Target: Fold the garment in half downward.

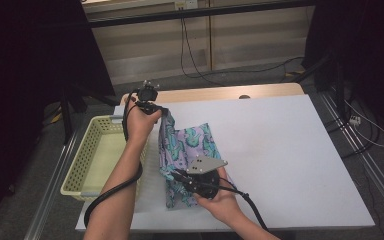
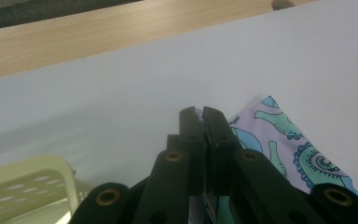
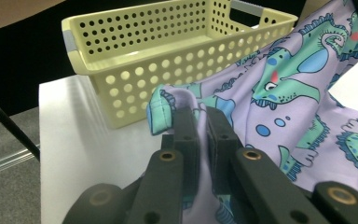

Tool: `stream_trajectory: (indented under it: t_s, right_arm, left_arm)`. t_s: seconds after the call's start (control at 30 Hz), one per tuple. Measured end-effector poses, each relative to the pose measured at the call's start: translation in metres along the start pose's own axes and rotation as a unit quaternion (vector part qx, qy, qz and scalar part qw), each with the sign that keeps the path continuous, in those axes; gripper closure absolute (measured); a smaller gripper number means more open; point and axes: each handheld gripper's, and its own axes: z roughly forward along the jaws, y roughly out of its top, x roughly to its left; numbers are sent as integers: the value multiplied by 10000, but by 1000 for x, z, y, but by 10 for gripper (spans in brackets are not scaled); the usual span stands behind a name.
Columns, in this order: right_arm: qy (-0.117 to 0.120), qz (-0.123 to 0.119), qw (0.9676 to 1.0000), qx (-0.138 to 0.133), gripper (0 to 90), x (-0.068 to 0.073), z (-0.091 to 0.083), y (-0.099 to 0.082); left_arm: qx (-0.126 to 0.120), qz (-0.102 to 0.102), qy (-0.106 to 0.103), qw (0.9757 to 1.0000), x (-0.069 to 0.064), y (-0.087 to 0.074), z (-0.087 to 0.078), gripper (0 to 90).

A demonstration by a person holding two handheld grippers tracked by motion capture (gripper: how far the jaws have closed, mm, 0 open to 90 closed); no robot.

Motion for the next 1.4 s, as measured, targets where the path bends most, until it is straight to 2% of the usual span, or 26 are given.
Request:
stream_trajectory:
  t_s: [0.33, 0.53, 0.6, 0.67, 0.73, 0.77, 0.8, 0.87, 0.97, 1.2, 1.4]
  right_arm:
    - [-128, 33, 9999, 42, 852, -9, -13, -7]
    - [-253, 10, 9996, 120, 852, -17, -25, -12]
    - [-300, 49, 9994, 134, 849, -21, -28, -14]
    - [-393, 88, 9990, 184, 815, -24, -33, -18]
    - [-538, 145, 9979, 333, 714, -27, -38, -25]
    - [-611, 186, 9969, 462, 624, -27, -40, -28]
    - [-663, 156, 9960, 578, 598, -27, -43, -31]
    - [-717, 61, 9953, 647, 547, -26, -48, -34]
    - [-710, 113, 9952, 665, 472, -26, -53, -31]
    - [-676, 93, 9958, 609, 413, -31, -48, -17]
    - [-619, 68, 9967, 519, 404, -31, -31, -2]
  left_arm:
    - [20, 118, -148, 9998, -14, 5, 15, 876]
    - [21, 252, -313, 9992, -24, 7, 29, 873]
    - [-8, 316, -441, 9985, -28, 6, 37, 857]
    - [-21, 403, -662, 9970, -33, 4, 44, 797]
    - [-58, 415, -658, 9970, -37, 2, 48, 700]
    - [-37, 365, -699, 9969, -38, 0, 49, 630]
    - [-6, 332, -769, 9965, -38, -1, 50, 605]
    - [57, 346, -786, 9963, -39, -5, 50, 538]
    - [-83, 367, -801, 9961, -37, -11, 46, 439]
    - [-176, 416, -764, 9961, -34, -23, 32, 325]
    - [-292, 355, -692, 9965, -28, -34, 20, 272]
